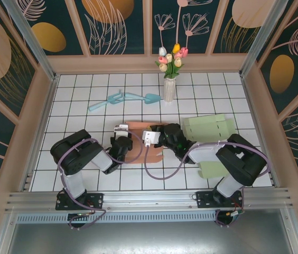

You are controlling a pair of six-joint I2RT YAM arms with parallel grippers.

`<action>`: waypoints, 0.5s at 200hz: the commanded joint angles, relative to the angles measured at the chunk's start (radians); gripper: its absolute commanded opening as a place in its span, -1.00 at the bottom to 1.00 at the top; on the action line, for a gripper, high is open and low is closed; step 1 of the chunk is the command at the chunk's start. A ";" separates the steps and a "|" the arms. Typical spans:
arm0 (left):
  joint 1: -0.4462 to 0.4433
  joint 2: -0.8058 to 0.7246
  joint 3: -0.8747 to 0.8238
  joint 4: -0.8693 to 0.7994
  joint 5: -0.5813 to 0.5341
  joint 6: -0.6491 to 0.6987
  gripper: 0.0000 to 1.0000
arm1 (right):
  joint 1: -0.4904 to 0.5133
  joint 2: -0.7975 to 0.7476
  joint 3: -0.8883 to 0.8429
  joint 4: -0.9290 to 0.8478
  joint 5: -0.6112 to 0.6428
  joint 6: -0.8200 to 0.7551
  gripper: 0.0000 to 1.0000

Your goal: Fold the paper box

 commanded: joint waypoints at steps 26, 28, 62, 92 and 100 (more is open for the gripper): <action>0.004 -0.212 -0.103 0.032 0.209 -0.036 0.05 | 0.005 0.083 0.049 -0.180 0.091 0.116 -1.00; 0.005 -0.226 -0.108 0.028 0.212 -0.038 0.06 | 0.005 0.085 0.051 -0.184 0.092 0.120 -1.00; 0.005 -0.429 -0.164 -0.108 0.214 -0.064 0.07 | 0.004 0.096 0.071 -0.204 0.104 0.137 -1.00; 0.013 -0.486 -0.138 -0.252 0.137 -0.033 0.06 | 0.004 0.090 0.073 -0.208 0.079 0.152 -1.00; 0.021 -0.474 -0.127 -0.266 0.146 -0.025 0.06 | 0.006 0.088 0.073 -0.209 0.067 0.157 -1.00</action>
